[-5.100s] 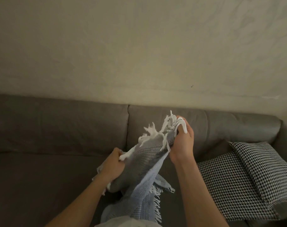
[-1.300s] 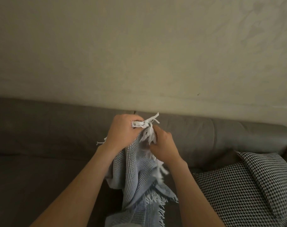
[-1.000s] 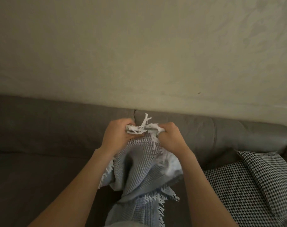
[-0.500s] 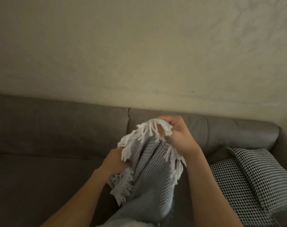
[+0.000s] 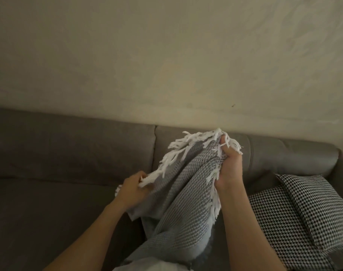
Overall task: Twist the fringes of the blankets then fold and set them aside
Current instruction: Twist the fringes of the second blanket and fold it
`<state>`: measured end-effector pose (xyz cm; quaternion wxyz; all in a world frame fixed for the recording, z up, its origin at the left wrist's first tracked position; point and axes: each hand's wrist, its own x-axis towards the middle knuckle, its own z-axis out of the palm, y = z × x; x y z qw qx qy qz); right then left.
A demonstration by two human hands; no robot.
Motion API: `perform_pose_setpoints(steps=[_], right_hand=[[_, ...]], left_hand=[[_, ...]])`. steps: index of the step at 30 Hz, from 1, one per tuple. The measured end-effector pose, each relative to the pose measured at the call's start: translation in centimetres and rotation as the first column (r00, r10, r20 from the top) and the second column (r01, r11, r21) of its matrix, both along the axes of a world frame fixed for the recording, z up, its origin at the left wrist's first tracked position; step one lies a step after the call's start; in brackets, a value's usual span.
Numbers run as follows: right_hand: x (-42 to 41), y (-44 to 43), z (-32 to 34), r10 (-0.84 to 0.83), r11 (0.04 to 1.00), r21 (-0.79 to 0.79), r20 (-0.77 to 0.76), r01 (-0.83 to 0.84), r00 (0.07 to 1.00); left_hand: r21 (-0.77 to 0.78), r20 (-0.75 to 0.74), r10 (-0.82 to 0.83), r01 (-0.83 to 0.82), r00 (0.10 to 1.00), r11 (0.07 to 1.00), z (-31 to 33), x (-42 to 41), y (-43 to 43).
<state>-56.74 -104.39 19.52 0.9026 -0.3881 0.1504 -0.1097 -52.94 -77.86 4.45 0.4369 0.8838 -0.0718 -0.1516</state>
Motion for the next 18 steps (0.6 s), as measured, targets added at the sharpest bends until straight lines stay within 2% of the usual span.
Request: perform_pose_setpoints(steps=[2,4,7,10,12,13,16,18], right_hand=[[-0.3,0.3,0.0,-0.013,0.996,0.084,0.026,0.01,1.0],[-0.6,0.6,0.3,-0.033,0.988,0.151,0.06,0.024,0.998],[-1.3,1.0,1.2,-0.056,0.981,0.19,0.082,0.04,0.995],[-1.9,0.9,2.6,-0.117,0.97,0.231,0.143,0.081,0.983],[-2.2,0.4,3.1,-0.169,0.959,0.256,0.184,0.118,0.968],[-2.2,0.1,3.1,-0.18,0.958,0.255,0.195,0.127,0.964],[-2.3,-0.6,2.6,-0.213,0.965,0.194,0.198,0.175,0.957],[-2.3,-0.8,2.1,-0.217,0.969,0.16,0.185,0.188,0.959]], left_hand=[[0.008,-0.166,-0.233,0.237,0.958,0.971,0.0,-0.8,0.3],[-0.061,-0.366,-0.278,0.276,0.888,0.959,-0.6,-2.3,0.1],[-0.18,-0.568,-0.233,0.157,0.789,0.971,-2.9,-3.5,-0.1],[-0.34,-0.727,-0.182,-0.117,0.662,0.933,-4.1,-3.8,0.1],[-0.35,-0.732,-0.165,-0.157,0.661,0.923,-4.7,-4.2,-0.1],[-0.306,-0.709,-0.129,-0.137,0.693,0.942,-5.4,-4.2,-0.2],[-0.084,-0.553,-0.14,0.112,0.821,0.99,-5.8,-4.7,-1.3],[0.033,-0.481,-0.219,0.267,0.849,0.963,-5.8,-5.2,-2.1]])
